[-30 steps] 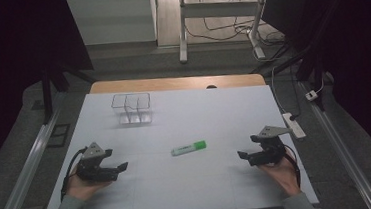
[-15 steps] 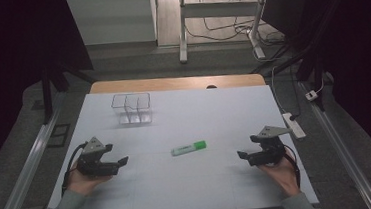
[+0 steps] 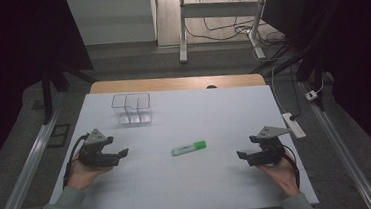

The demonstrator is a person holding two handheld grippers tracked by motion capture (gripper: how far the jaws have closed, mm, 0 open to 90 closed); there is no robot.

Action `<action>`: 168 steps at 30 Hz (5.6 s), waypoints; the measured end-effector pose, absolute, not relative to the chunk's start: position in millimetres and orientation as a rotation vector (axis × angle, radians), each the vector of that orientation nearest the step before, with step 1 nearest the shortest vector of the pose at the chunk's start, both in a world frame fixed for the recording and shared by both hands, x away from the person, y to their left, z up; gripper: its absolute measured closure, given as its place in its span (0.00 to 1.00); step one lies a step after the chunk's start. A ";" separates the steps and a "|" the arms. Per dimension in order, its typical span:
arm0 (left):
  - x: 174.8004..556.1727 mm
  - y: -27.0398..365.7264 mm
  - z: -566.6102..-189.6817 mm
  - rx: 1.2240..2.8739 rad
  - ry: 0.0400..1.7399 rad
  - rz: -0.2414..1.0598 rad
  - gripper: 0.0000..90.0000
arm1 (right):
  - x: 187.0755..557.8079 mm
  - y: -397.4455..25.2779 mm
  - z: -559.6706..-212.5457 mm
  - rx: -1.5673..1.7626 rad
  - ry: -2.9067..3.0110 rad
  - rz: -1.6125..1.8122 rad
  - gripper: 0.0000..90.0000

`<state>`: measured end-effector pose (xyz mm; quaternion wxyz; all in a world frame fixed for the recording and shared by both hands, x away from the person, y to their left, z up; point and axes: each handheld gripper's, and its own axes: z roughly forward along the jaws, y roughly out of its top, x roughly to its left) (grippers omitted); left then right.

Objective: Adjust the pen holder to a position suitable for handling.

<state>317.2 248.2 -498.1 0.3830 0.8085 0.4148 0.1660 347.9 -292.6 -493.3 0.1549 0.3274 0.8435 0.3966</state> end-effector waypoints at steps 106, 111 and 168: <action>455.9 291.4 -527.7 2.024 1.203 0.436 0.99 | 348.1 -283.3 -502.0 0.904 2.470 1.063 0.22; 456.4 284.7 -526.1 2.045 1.178 0.433 0.99 | 348.2 -283.0 -502.3 0.903 2.469 1.063 0.22; 486.8 216.4 -522.0 2.078 1.095 0.381 0.99 | 347.6 -281.8 -503.0 0.908 2.479 1.041 0.22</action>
